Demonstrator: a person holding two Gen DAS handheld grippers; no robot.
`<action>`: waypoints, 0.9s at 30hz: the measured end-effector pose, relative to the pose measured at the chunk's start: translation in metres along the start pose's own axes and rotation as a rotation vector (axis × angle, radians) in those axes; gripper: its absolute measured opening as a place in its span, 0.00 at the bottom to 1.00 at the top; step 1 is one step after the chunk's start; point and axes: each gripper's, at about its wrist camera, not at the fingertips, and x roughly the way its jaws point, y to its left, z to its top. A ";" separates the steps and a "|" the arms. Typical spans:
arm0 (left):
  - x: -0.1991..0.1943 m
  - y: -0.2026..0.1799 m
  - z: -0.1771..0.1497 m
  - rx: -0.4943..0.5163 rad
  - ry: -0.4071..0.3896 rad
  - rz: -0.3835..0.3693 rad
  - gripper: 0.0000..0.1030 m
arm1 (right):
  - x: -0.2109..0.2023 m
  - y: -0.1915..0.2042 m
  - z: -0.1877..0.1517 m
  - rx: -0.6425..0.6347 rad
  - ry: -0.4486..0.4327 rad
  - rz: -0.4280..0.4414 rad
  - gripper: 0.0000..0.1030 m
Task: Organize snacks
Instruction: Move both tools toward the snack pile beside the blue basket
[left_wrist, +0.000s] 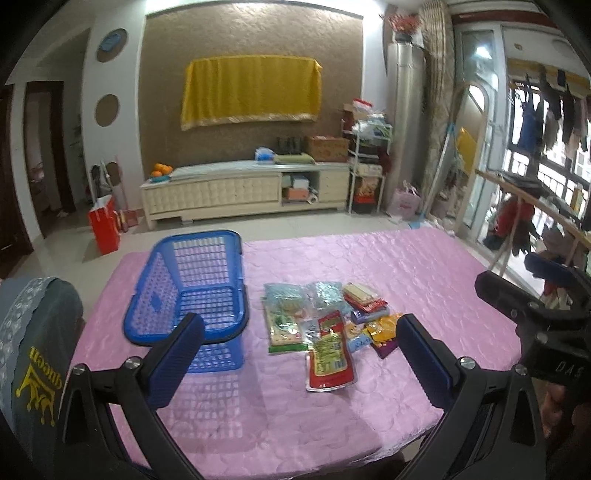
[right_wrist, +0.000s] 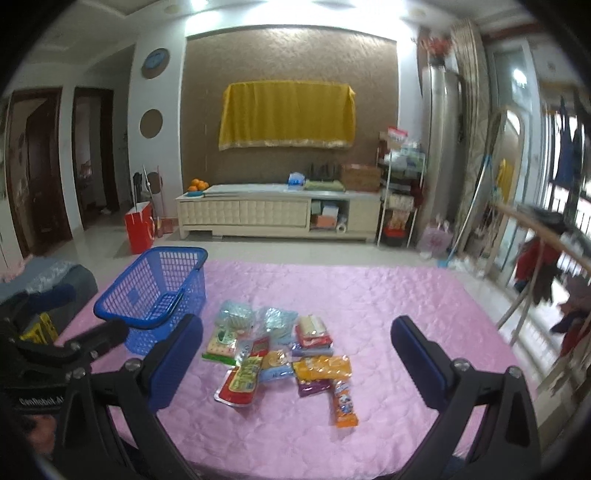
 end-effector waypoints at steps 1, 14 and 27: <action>0.005 -0.001 0.001 0.004 0.010 -0.006 1.00 | 0.005 -0.002 -0.001 0.011 0.016 0.005 1.00; 0.108 -0.026 -0.014 0.000 0.263 -0.098 1.00 | 0.088 -0.031 -0.031 0.026 0.266 -0.016 1.00; 0.191 -0.029 -0.036 -0.003 0.444 -0.119 1.00 | 0.155 -0.050 -0.059 0.050 0.442 -0.051 1.00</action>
